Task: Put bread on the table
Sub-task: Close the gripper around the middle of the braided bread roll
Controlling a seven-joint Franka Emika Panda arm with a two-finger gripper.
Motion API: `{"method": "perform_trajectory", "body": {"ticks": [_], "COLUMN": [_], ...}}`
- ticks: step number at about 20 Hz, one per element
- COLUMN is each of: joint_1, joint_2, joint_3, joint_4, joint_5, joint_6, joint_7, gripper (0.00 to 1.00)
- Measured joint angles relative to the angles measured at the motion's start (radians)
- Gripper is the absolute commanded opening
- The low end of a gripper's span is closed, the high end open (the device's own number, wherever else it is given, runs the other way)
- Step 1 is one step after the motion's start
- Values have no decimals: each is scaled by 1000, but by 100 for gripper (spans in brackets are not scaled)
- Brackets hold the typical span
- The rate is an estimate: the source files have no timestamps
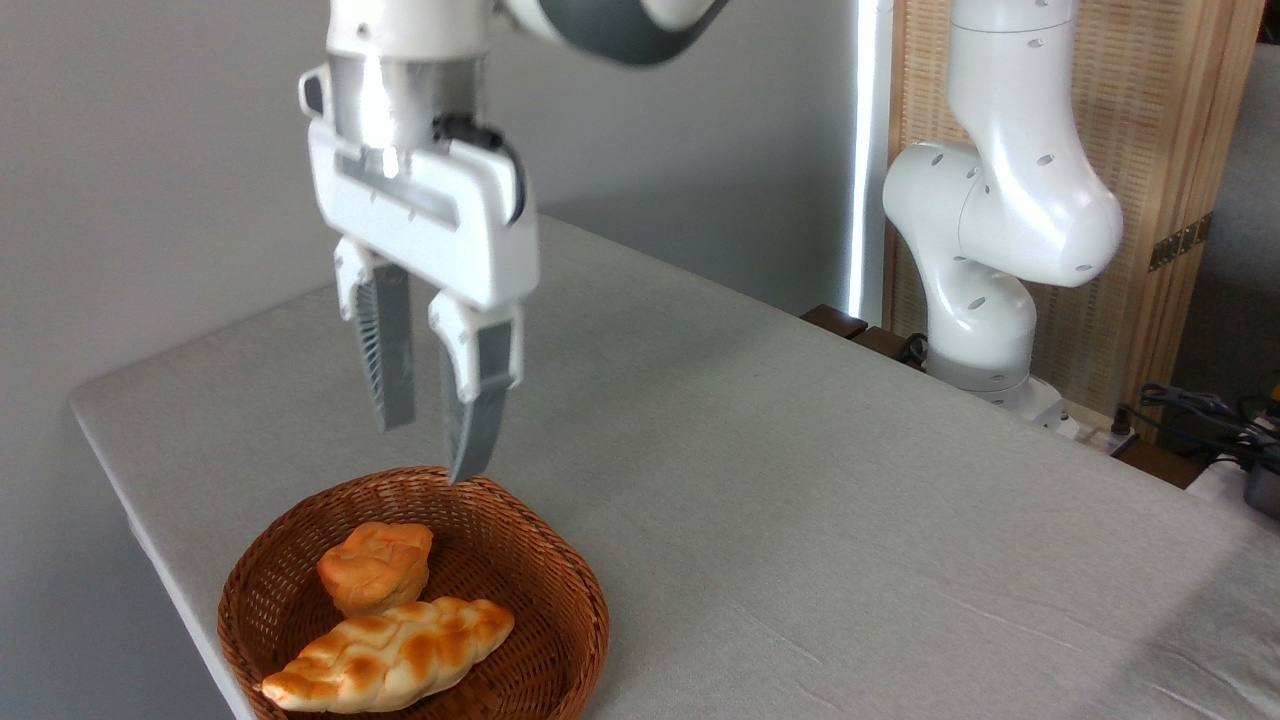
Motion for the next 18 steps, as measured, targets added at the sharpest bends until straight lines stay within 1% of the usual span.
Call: {"method": "perform_trajectory", "body": {"ticks": [2,5,7,9,11,13,14,15,16,17,18], "joint_1": [-11,-15,-12,-7,-5,-5,-5,-5,-5,-5,-5], "joint_2": [30,82,114,144,171,189,195,201,205,209,210], "joint_3": [-6,-11,-8,-4,-2,-2,-2,-2,-2,-2,-2], "joint_4": [-27,-56,-99,-149,-174,-178,-179,-179,-179,-179,-179], "joint_5": [0,8,51,68,77,98,108,115,118,119,120], "joint_6": [79,210,331,459,515,523,523,523,523,523,524], "joint_7": [0,7,47,74,89,108,126,140,149,155,160], "gripper": [100,100,100,100,100,100,96,46,5,1,1]}}
